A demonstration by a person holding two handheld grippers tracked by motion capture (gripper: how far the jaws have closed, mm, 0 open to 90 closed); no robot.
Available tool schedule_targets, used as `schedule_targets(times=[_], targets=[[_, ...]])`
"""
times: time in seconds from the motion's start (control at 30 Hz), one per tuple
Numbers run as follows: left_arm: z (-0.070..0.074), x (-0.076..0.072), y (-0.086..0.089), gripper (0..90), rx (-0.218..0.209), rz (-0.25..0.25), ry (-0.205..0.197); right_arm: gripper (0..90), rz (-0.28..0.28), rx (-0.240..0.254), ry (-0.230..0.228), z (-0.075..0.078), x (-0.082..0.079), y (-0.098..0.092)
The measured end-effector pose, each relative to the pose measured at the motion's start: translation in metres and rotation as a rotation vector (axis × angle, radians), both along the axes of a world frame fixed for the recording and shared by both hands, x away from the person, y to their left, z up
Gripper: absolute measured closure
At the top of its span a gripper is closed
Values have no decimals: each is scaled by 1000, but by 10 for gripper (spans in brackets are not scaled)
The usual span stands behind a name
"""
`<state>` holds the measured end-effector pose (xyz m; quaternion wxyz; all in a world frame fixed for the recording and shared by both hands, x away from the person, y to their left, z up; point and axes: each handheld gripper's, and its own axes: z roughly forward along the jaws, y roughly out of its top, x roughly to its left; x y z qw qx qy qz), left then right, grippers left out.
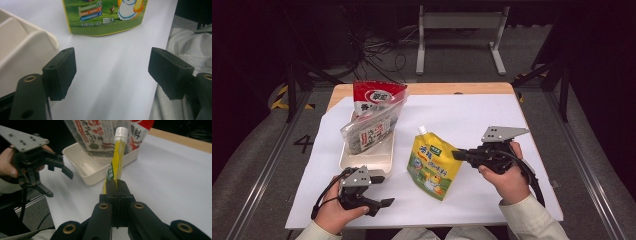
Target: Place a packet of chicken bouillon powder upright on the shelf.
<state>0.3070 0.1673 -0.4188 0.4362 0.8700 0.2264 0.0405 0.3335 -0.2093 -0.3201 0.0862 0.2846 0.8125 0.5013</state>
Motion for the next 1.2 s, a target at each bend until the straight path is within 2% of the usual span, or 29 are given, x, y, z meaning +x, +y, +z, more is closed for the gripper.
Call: schedule_targets(times=[0.17, 0.27, 0.37, 0.53, 0.6, 0.83, 1.0, 1.2], targets=[[0, 5, -5, 204, -5, 13, -19, 900, 50, -23, -62, 12, -14, 6], [1, 8, -9, 195, -17, 14, -28, 900, 65, -14, -83, 18, -20, 6], [4, 9, -15, 192, -14, 6, -24, 900, 81, -13, -87, 22, -23, 4], [7, 6, -19, 177, 5, -6, -47, 900, 124, -27, -105, 29, -31, 5], [9, 3, -18, 199, -25, -22, -55, 900, 132, -35, -115, 31, -34, 5], [16, -2, -19, 197, -48, -22, -80, 900, 171, -65, -135, 34, -41, 7], [16, 0, -24, 166, -70, -22, -111, 900, 212, -102, -171, 38, -49, 10], [20, 4, -35, 153, -95, -40, -148, 900, 248, -114, -178, 38, -54, 13]])
